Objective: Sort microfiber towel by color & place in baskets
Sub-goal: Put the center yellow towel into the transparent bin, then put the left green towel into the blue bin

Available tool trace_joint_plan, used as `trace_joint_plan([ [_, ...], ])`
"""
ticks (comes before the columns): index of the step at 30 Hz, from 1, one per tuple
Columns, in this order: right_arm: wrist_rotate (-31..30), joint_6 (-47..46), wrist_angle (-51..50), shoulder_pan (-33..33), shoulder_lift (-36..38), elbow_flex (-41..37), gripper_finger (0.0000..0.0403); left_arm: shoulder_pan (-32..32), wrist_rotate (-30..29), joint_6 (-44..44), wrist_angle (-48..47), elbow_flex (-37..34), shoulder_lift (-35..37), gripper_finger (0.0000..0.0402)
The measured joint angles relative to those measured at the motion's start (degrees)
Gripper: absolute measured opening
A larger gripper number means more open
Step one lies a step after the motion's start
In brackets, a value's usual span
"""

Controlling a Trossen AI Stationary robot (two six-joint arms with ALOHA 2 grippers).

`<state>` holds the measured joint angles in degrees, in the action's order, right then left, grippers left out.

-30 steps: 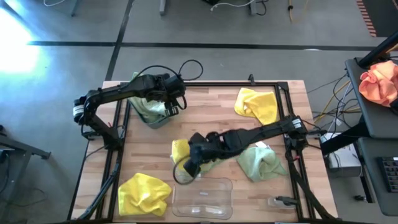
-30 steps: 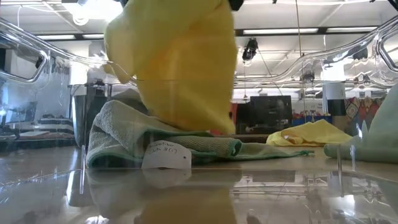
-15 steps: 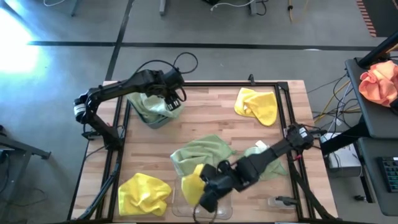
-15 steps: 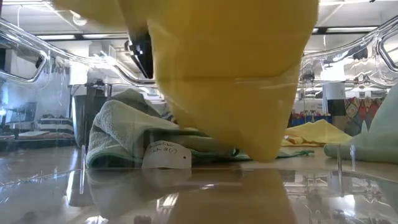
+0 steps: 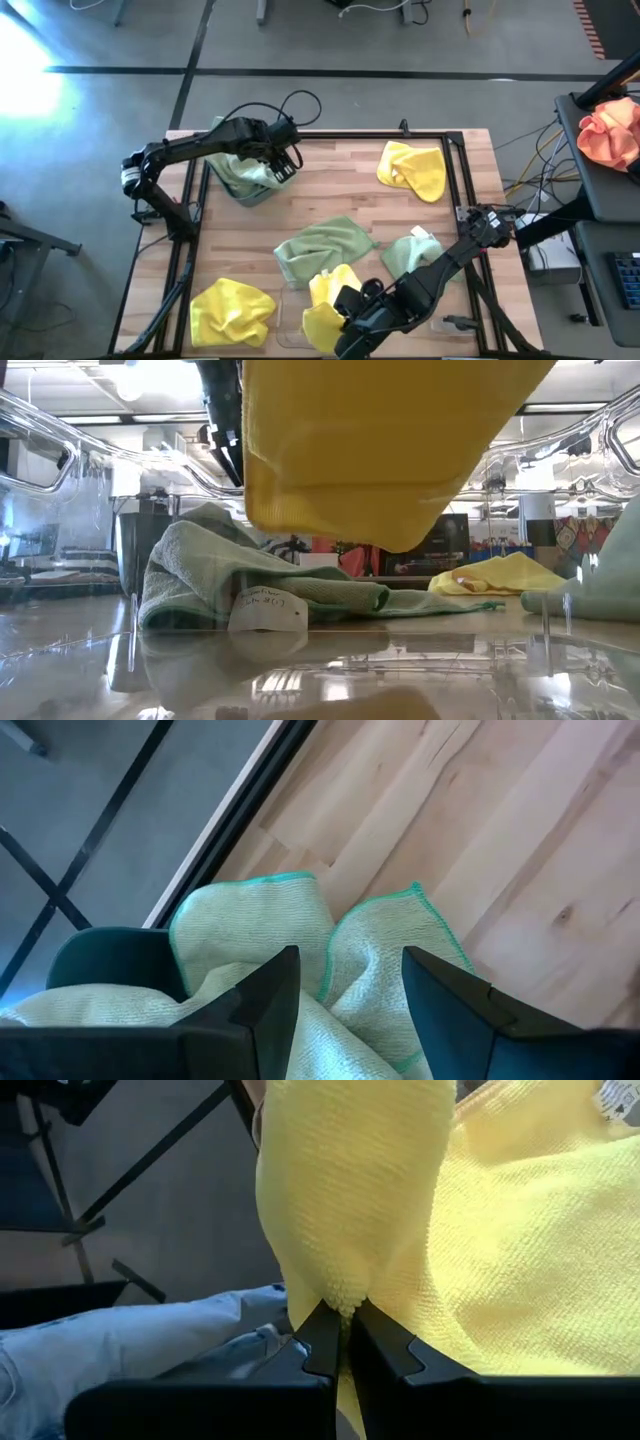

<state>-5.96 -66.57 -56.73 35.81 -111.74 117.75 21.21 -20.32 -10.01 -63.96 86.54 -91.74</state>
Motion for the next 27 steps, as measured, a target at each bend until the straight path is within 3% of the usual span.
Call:
trace_joint_plan([
  [9,0.02,2.64,-2.46,-0.07,0.0,-0.17,0.0022,-0.55,0.31,-0.21,0.0,0.0,0.0,0.0162],
  [15,0.0,2.76,-7.78,-0.07,-0.01,-0.25,0.0059,-0.53,0.33,-0.52,0.0,0.0,0.0,0.0162],
  [24,-0.15,5.4,-7.37,-0.26,-0.02,-0.28,0.0112,-0.53,0.37,-1.1,0.02,0.0,0.0,0.0162],
  [27,-2.89,5.89,-7.72,-0.6,-0.02,-0.28,0.0118,-0.53,0.37,-1.28,0.02,0.0,0.0,0.0162],
])
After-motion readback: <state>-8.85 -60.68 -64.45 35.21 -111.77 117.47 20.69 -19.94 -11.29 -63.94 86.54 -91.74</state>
